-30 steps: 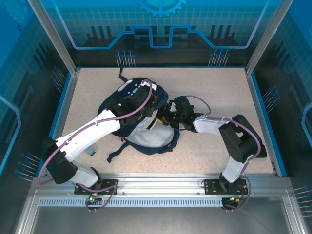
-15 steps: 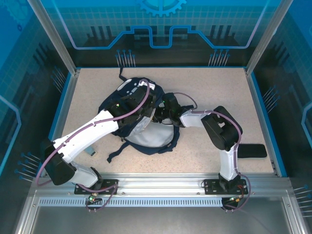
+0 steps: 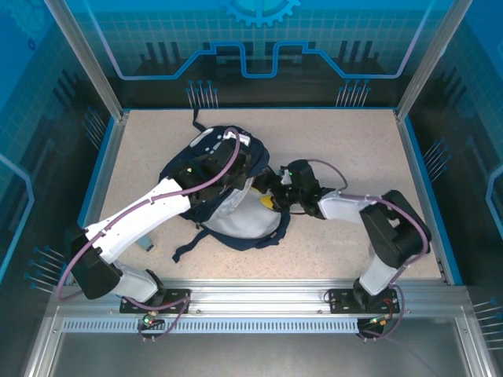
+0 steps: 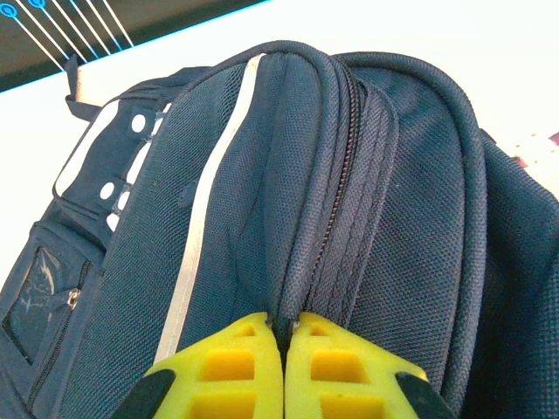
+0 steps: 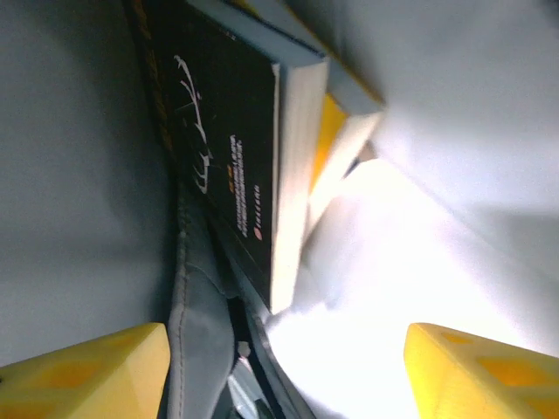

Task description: Pack the student bag

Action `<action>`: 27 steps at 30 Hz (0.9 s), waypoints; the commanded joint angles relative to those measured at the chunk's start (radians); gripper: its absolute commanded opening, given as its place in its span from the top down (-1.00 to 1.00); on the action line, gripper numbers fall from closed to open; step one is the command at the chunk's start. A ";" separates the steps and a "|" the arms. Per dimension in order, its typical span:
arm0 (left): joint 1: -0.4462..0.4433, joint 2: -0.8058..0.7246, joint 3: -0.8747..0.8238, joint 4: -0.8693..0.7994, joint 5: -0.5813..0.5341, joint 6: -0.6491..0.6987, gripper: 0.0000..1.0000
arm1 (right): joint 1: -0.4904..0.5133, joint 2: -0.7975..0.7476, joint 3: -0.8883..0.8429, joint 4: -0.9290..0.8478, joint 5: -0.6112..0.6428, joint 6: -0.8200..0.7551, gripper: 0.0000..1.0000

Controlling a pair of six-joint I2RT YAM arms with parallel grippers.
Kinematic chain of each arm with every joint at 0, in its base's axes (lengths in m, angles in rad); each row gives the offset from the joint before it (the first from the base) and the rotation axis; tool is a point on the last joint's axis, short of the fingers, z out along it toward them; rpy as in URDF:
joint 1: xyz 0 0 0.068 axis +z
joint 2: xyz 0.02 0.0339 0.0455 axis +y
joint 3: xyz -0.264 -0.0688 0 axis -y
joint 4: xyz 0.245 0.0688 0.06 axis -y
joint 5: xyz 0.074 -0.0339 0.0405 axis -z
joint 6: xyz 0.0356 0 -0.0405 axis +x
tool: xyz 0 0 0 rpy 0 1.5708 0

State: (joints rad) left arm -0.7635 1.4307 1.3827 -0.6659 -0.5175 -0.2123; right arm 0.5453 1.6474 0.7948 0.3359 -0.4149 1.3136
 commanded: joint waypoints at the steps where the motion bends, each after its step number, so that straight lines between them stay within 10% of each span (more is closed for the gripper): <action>1: -0.002 -0.064 -0.024 0.115 0.036 -0.050 1.00 | -0.029 -0.110 -0.050 -0.174 0.047 -0.140 -0.45; 5: -0.002 -0.069 -0.114 0.134 0.070 -0.099 0.93 | -0.087 -0.242 -0.156 -0.279 0.105 -0.200 -0.44; 13: 0.062 -0.121 -0.264 0.162 0.188 -0.268 -0.38 | -0.197 -0.501 -0.143 -0.591 0.295 -0.400 -0.56; 27: 0.434 -0.371 -0.673 0.184 0.364 -0.548 -0.72 | -0.061 -0.237 0.197 -0.700 0.196 -0.591 -0.61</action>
State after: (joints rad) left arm -0.3618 1.0786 0.7567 -0.4988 -0.2195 -0.6880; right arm 0.4484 1.3506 0.9405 -0.2989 -0.2073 0.7795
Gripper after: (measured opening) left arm 0.861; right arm 0.804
